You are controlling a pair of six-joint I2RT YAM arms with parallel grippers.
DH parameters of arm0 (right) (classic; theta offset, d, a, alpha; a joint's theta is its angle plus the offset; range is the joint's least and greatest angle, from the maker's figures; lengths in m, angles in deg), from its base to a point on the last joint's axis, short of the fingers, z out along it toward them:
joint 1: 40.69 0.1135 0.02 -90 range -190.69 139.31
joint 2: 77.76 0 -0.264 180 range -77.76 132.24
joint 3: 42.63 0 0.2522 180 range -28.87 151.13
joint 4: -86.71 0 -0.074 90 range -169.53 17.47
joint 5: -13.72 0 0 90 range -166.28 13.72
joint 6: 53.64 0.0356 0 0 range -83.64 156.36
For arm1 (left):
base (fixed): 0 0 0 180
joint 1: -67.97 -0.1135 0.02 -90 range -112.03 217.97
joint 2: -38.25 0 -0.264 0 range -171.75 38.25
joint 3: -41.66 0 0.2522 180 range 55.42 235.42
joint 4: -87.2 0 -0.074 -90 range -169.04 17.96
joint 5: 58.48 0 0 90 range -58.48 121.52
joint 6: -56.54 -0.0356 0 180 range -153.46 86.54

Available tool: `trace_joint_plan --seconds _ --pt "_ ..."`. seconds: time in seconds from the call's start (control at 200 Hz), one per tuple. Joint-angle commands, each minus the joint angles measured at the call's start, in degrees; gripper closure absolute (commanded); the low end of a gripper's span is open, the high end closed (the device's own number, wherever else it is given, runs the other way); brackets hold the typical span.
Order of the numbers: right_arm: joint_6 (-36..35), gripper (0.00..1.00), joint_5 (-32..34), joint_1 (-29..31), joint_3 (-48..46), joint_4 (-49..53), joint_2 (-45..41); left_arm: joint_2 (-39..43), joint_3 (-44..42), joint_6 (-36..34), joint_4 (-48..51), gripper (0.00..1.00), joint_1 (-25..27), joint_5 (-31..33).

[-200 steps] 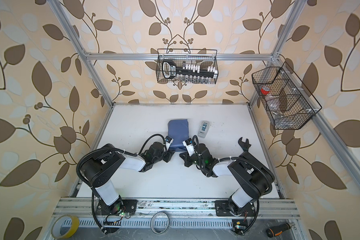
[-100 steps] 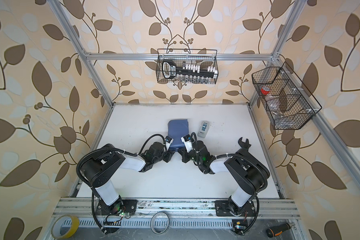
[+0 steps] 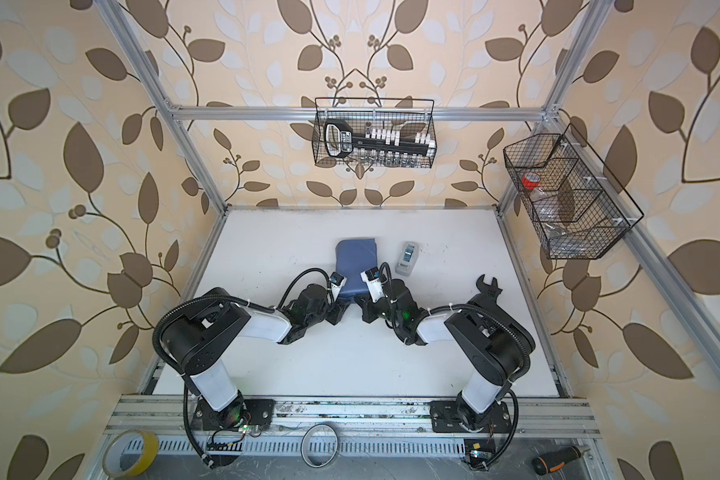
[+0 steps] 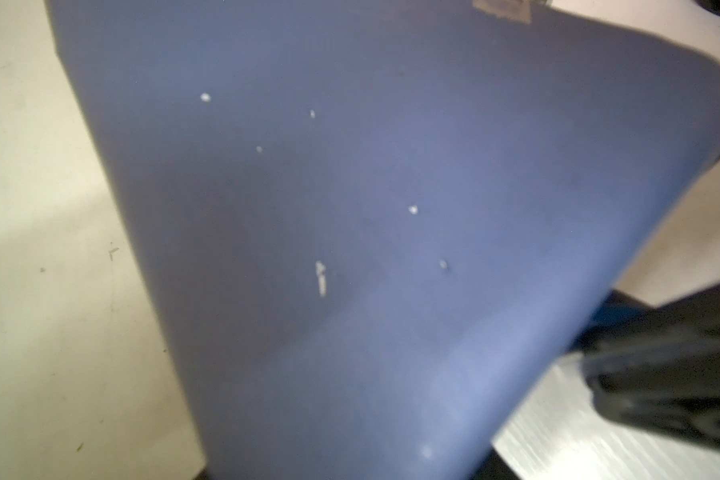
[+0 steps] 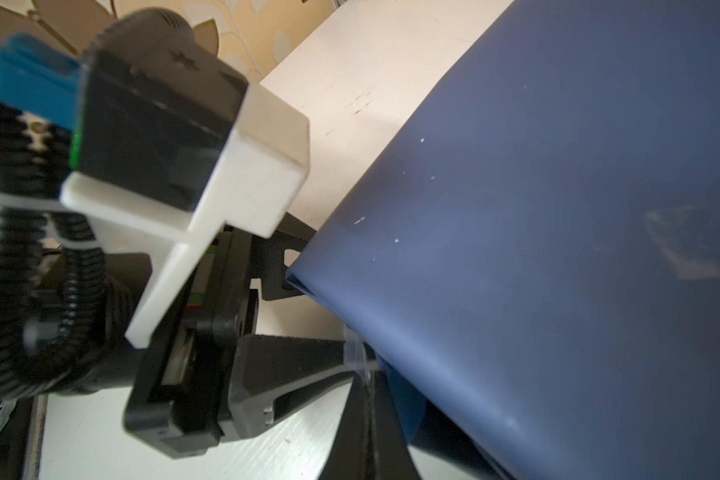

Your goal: Wrap the gift box in paper

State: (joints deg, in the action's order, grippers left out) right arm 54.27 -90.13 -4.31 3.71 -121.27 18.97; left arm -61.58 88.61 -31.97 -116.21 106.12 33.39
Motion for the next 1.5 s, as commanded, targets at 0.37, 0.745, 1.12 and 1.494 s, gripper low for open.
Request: trace_joint_plan --seconds 0.37,0.745,1.12,1.494 --pt "0.14 1.00 2.47 -0.04 2.23 1.31 1.35 0.46 -0.20 0.44 -1.90 0.47 -0.48 -1.11" --pt "1.37 1.00 3.04 -0.13 2.36 1.49 1.09 0.44 -0.22 0.44 -1.86 0.47 -0.52 -1.19" --pt "2.24 0.97 3.65 -0.34 2.32 2.27 -0.13 0.35 -0.11 0.44 -1.87 0.47 -0.46 -1.25" --pt "3.09 0.93 3.61 -0.48 2.23 2.98 -1.28 0.37 -0.04 0.44 -1.87 0.47 -0.49 -1.22"
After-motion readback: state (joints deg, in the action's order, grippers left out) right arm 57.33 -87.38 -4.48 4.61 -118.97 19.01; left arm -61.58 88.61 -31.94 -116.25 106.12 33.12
